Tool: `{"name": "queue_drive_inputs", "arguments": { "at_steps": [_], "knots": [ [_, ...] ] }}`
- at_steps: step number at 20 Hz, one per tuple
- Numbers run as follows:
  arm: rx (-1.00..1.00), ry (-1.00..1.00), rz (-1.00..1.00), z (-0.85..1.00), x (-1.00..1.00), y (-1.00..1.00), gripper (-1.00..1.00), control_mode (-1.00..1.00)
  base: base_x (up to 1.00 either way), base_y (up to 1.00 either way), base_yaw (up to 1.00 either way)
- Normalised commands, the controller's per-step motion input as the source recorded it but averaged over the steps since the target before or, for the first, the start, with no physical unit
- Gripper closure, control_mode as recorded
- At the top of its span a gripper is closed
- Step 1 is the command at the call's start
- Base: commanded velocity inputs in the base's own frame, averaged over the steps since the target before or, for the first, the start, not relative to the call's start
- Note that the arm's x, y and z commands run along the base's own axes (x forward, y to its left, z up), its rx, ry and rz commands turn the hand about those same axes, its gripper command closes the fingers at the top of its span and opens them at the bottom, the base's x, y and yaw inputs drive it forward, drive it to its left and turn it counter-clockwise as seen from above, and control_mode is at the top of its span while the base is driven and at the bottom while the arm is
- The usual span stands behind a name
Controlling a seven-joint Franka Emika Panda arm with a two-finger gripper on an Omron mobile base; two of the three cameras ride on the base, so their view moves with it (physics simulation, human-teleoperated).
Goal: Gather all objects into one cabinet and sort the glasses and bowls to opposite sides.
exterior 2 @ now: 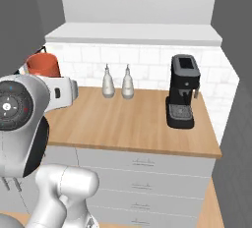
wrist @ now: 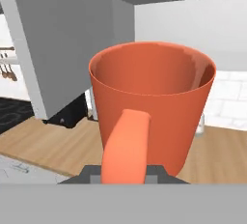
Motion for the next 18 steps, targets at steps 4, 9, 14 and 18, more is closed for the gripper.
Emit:
{"name": "queue_drive_inputs", "arguments": {
  "at_steps": [4, 9, 14, 18],
  "knots": [
    [0.00, 0.00, 0.00, 0.00, 0.00, 0.00, 1.00, 1.00, -0.95, 0.00, 0.00],
    [0.00, 0.00, 0.00, 0.00, 0.00, 0.00, 1.00, 1.00, -0.39, 0.74, 0.01],
    [0.00, 0.00, 0.00, 0.00, 0.00, 0.00, 1.00, 1.00, 0.37, 1.00, 0.00],
    [0.00, 0.00, 0.00, 0.00, 0.00, 0.00, 1.00, 1.00, 0.28, 1.00, 0.00]
  ]
}}
